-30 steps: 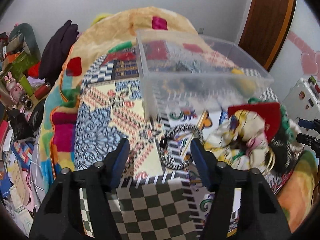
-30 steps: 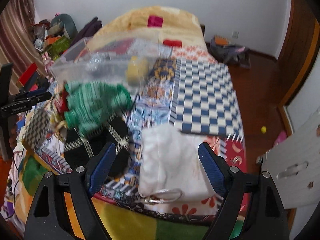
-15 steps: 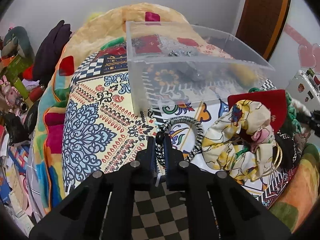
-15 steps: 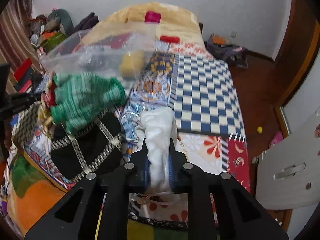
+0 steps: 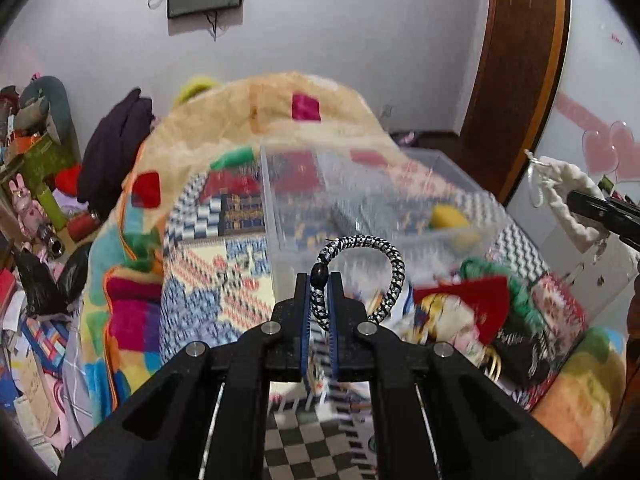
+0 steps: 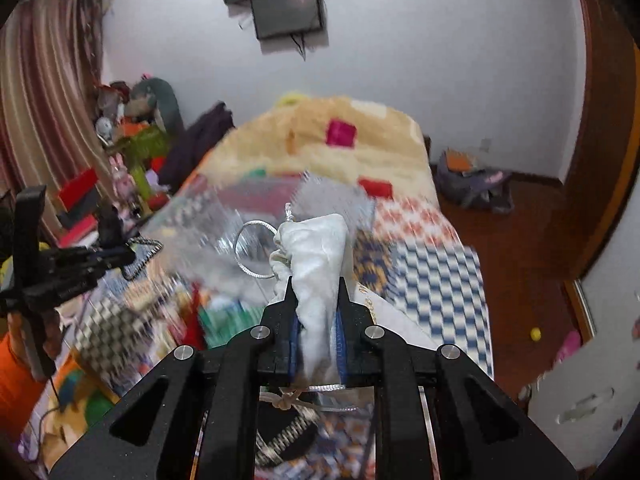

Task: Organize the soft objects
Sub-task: 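Grasp the black-white beaded hair tie with the left tool while the right tool grasps the white cloth, then open both tools over the clear box, releasing the hair tie and white cloth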

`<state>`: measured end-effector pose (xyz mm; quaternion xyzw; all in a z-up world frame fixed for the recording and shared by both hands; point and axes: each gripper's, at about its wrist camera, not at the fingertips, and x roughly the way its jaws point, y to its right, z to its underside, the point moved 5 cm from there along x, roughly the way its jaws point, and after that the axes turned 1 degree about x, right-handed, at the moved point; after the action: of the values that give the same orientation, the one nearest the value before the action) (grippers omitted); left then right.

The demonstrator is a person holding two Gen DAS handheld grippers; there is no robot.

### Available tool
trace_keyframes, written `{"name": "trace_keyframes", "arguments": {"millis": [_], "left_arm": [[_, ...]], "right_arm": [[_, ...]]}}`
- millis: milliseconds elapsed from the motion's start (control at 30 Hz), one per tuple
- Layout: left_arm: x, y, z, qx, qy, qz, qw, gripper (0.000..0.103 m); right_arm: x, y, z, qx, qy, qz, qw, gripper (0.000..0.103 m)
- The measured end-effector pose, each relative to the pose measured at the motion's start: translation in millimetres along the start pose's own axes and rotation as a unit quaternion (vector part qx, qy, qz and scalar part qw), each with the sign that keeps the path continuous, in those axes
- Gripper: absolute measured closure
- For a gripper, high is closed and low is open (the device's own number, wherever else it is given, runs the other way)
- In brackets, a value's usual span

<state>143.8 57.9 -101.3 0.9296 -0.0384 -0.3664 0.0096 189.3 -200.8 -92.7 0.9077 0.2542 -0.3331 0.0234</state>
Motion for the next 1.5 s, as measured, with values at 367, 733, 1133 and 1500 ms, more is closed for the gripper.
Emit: {"name": "trace_keyframes", "arguments": {"millis": [367,733,1133,1500], "left_arm": [[8,-7,-42,-0.025,0.028,-0.003,0.9993,0.096],[61,-3,-54,-0.010,-0.017,-0.019,0.9996,0.096],[98,13,-47,0.016,-0.061,-0.024,0.9977,0.091],[40,31,-42,0.020,-0.006,0.012,0.9997,0.051]], "right_arm": [[31,-33,-42,-0.008,0.032,-0.033,0.999,0.090],[97,-35,-44,0.003,-0.028,-0.033,0.999,0.090],[136,-33,-19,-0.015,-0.108,-0.016,0.994,0.085],[75,-32,-32,-0.014,-0.043,-0.043,0.998,0.031]]}}
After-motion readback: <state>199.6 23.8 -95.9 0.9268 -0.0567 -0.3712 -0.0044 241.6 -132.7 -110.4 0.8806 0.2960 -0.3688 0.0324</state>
